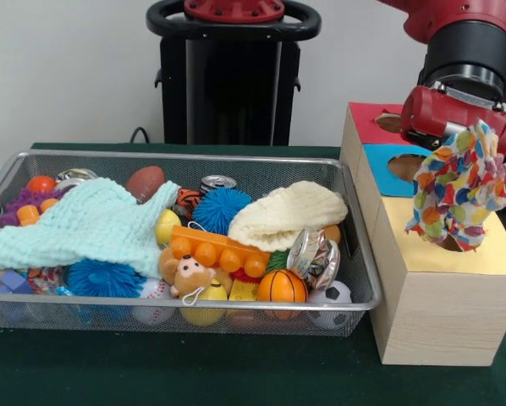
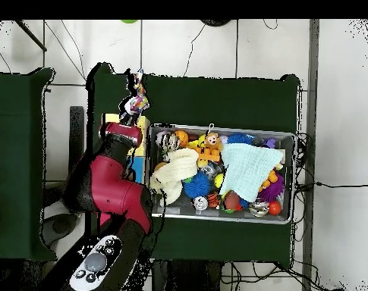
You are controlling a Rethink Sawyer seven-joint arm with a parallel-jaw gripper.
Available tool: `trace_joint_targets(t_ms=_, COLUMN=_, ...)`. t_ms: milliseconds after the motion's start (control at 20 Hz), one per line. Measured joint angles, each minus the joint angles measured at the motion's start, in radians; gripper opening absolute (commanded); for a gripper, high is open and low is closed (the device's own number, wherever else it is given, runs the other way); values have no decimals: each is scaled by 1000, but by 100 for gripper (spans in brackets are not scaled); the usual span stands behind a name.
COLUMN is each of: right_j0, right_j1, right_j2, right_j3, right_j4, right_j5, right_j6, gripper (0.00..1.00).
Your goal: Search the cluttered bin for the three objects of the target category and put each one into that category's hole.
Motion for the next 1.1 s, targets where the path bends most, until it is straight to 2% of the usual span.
trace_joint_targets(t_ms=300, right_j0=0, right_j1=11, right_j2=0, right_j3=14, right_j4=1, right_j5=-38, right_j6=3, gripper=0)
trace_joint_targets(t_ms=550, right_j0=0, right_j1=14, right_j2=1, right_j3=58, right_j4=2, right_j5=-63, right_j6=5, gripper=0)
trace_joint_targets(t_ms=1100, right_j0=1, right_j1=14, right_j2=8, right_j3=119, right_j4=2, right_j5=-63, right_j6=5, gripper=0)
